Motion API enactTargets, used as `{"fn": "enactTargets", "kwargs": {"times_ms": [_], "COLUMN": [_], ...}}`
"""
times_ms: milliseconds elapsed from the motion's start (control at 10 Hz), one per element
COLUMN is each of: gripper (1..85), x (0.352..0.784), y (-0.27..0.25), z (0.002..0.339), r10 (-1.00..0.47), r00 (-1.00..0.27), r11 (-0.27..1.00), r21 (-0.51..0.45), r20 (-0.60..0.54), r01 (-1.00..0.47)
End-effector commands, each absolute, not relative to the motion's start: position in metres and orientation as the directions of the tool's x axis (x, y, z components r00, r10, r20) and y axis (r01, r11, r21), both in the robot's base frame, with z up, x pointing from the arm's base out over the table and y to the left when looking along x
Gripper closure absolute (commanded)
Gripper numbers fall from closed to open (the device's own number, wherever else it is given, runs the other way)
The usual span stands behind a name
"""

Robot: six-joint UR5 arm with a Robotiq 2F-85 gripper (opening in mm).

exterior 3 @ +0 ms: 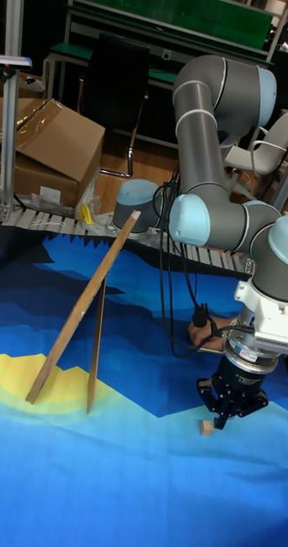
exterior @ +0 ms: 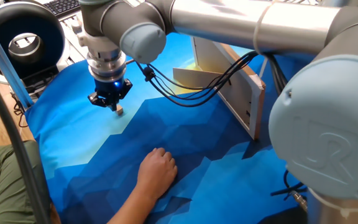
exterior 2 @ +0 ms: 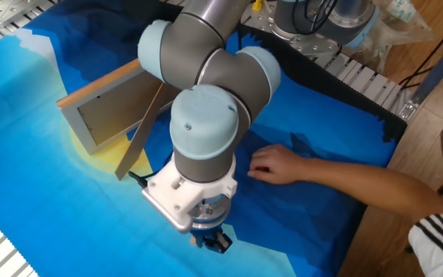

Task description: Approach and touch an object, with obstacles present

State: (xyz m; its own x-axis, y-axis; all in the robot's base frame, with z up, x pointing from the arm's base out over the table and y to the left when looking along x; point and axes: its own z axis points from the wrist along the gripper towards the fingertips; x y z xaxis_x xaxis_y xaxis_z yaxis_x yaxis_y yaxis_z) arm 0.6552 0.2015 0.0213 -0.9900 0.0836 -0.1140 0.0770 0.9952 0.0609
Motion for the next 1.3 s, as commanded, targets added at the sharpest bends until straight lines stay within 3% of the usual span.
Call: {"fn": "enactTargets", "kwargs": {"times_ms": [0,1200], "gripper": [84.7,84.7], "x": [0.658,0.661], "y": [0.204,0.167], "z": [0.016,0.011], "r10": [0.095,0.044], "r00": [-0.988,-0.991], "r11": [0.993,0.998], "r21": [0.075,-0.046], "r20": [-0.120,-0.129], "r01": [0.086,0.050]}}
